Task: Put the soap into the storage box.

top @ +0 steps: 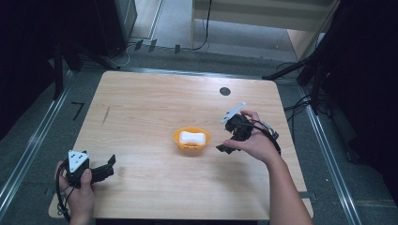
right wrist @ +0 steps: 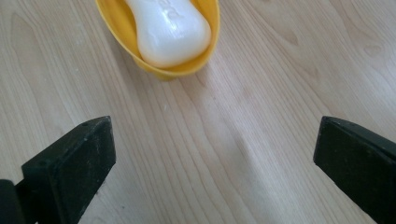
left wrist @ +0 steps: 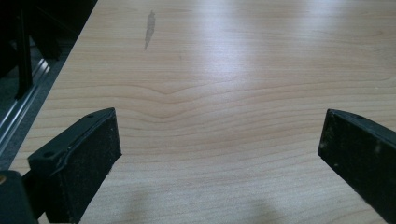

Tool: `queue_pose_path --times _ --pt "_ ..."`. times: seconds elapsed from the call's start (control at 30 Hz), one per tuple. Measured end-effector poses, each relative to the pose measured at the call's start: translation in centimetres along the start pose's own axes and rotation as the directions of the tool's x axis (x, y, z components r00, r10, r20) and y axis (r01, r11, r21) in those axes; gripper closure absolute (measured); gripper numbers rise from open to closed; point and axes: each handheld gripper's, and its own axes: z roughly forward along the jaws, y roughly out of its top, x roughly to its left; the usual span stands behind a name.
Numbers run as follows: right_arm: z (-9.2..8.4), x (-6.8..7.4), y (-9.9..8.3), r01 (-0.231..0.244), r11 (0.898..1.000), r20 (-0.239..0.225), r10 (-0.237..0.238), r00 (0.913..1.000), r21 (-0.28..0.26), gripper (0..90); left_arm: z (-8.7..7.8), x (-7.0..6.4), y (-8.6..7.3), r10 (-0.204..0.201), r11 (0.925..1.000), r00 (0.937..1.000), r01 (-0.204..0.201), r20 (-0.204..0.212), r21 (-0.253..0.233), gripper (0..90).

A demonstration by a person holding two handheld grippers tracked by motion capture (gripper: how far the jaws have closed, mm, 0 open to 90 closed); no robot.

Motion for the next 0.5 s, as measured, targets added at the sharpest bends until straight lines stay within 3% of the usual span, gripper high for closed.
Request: queue_pose_path --times 0.27,0.5 --pt "-0.3 0.1 -2.7 -0.053 0.998 0.017 0.053 0.9984 -0.037 0.0 0.0 0.0 0.0 0.002 1.0000 1.0000 -0.002 0.000 0.000 0.0" --pt "-0.7 0.4 -4.8 -0.091 0.990 0.030 0.095 0.9950 -0.109 0.0 0.0 0.0 0.0 0.000 1.0000 1.0000 0.000 -0.001 -0.002 0.0"
